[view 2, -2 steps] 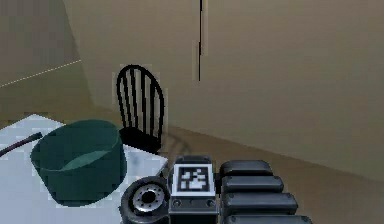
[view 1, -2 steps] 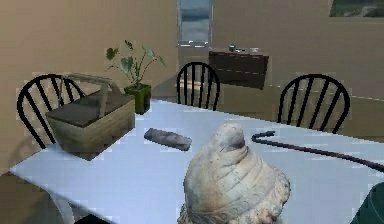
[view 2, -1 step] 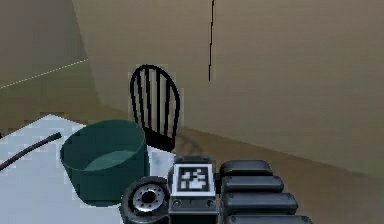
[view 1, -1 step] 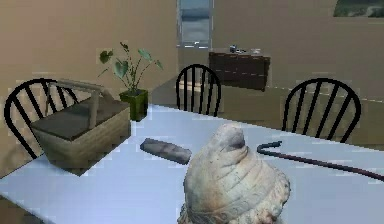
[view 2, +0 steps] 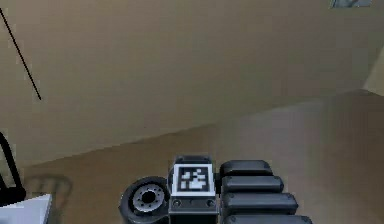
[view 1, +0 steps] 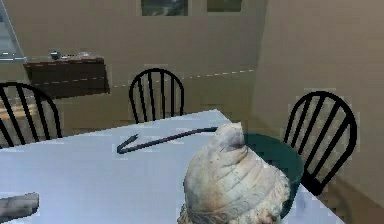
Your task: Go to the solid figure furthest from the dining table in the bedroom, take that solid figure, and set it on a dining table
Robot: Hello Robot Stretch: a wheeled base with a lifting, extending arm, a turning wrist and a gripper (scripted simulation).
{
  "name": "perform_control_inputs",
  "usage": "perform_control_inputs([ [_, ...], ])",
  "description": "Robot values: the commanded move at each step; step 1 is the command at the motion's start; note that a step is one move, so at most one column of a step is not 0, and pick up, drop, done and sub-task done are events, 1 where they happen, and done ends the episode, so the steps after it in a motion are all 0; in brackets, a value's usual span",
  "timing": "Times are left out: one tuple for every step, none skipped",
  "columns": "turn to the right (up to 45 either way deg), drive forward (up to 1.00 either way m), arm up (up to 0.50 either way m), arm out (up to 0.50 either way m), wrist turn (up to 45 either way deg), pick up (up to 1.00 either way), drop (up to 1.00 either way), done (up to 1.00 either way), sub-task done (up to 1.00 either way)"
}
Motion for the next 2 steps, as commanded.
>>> perform_control_inputs([
  [-45.0,0.0,0.0,0.0,0.0,0.0,0.0,0.0,0.0],
  [-3.0,0.0,0.0,0.0,0.0,0.0,0.0,0.0,0.0],
])
